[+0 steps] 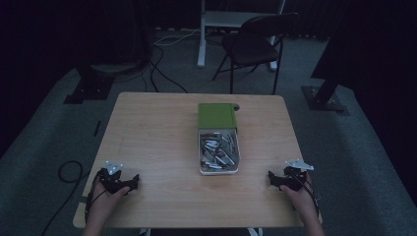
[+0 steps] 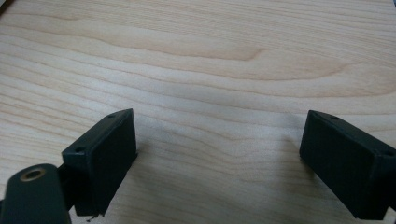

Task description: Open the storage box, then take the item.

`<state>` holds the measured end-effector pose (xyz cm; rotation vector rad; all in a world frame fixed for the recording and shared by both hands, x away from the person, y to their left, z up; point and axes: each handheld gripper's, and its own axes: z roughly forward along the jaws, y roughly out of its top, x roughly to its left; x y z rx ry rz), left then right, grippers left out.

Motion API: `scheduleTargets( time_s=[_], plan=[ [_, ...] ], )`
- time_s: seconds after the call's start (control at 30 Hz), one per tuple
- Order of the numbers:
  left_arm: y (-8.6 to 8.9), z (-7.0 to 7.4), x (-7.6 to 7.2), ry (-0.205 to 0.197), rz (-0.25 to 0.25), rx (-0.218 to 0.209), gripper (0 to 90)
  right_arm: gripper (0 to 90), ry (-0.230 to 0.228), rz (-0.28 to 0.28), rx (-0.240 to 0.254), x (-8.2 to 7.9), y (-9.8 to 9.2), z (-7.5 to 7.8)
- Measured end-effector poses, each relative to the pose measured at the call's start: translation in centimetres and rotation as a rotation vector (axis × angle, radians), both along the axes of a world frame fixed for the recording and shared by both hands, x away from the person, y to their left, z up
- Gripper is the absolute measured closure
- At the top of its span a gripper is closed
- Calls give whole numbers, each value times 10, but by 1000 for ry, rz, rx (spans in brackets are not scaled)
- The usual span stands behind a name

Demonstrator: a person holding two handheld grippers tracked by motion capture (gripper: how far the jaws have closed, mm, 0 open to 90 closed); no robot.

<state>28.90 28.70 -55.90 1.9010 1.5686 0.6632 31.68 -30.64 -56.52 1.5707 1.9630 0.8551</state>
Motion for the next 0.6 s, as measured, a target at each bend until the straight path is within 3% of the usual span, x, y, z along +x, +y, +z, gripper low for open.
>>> scheduleTargets(
  time_s=[0.6],
  plan=[
    [-2,0,-1,0,13,-1,96,134,1,16,9,-1,7,3]
  ],
)
